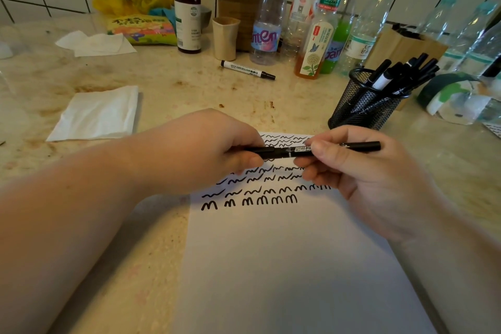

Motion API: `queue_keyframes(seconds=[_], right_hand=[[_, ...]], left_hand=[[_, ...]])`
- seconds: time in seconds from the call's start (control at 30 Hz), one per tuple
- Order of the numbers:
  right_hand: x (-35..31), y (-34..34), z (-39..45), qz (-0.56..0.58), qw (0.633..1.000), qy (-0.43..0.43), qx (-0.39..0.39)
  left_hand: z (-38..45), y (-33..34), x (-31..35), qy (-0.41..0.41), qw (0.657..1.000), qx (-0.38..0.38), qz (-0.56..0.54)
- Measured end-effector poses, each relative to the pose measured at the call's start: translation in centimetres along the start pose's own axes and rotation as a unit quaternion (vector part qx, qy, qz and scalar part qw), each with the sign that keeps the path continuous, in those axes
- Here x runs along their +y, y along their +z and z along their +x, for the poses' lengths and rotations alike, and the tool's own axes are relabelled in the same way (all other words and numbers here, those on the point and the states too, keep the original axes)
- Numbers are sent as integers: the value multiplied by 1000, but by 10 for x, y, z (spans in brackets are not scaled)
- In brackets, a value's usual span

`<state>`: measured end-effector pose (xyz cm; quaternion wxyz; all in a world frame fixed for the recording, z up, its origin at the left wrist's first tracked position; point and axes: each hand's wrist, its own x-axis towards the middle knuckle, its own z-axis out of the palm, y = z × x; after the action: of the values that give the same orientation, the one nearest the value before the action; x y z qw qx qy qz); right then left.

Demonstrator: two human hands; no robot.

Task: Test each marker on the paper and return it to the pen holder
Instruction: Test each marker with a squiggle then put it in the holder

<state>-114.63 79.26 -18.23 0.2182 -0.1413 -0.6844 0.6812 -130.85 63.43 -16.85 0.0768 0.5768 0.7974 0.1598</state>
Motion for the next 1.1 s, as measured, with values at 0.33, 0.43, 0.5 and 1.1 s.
queue_keyframes(seconds=[0.33,0.43,0.5,1.1], right_hand=[[4,2,0,5,1000,-2,-15],[5,2,0,-7,1000,-3,-13],[6,3,1,-23,1000,-3,-13],[-47,-19,8,-173,960,-129,179]], left_hand=[[1,0,1,3,1000,-2,5],[2,1,-1,4,1000,-6,14],[3,3,-3,7,1000,-15,15],[-2,6,-12,-15,1000,-5,-13]])
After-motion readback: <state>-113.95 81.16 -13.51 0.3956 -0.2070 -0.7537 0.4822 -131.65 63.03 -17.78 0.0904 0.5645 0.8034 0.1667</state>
